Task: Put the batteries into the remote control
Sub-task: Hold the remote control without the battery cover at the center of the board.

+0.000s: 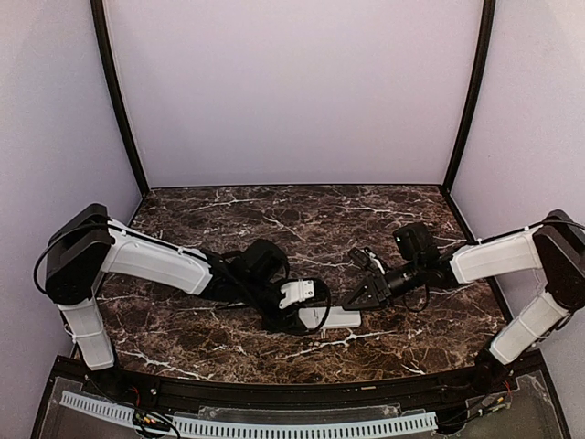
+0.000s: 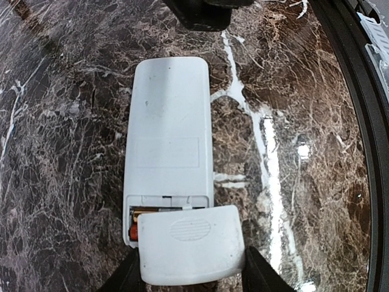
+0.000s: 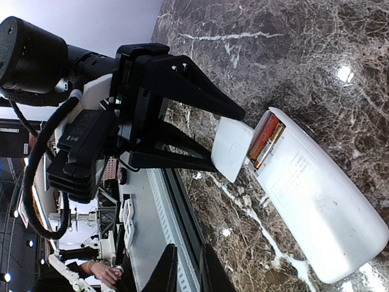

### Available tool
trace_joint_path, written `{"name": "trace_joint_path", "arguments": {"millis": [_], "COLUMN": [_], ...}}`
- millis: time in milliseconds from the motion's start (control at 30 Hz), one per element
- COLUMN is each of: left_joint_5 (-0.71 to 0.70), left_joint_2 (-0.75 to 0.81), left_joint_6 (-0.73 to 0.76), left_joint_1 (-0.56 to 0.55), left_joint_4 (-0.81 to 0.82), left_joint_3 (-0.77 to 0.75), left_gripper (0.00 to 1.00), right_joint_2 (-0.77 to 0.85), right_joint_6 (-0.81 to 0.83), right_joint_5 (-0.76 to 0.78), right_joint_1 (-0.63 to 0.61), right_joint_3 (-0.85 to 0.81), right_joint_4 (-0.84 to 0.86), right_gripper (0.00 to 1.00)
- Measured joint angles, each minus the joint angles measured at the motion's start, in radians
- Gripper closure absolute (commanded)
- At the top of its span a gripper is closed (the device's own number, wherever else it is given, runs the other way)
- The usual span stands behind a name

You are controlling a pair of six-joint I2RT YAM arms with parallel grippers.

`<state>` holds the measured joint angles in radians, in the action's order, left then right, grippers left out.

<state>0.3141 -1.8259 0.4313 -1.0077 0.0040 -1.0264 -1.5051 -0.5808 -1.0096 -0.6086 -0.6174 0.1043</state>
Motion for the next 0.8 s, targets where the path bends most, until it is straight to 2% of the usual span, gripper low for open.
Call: {"name": "trace_joint_path", "arguments": {"millis": [800], "left_joint_5": [0.033], "left_joint_2": [-0.063], "left_joint_6": [0.056], "left_joint_1": [0.026], "left_joint_4": [-0.066], "left_joint_3": [-0.073], "left_gripper": [0.69], "right_joint_2": [-0.09], "right_joint_6": [0.002], "right_joint_5": [-0.004], "right_joint_1": [-0.027], "right_joint_3": [-0.028], "right_joint_4": [0.023], "right_gripper": [0.9]}}
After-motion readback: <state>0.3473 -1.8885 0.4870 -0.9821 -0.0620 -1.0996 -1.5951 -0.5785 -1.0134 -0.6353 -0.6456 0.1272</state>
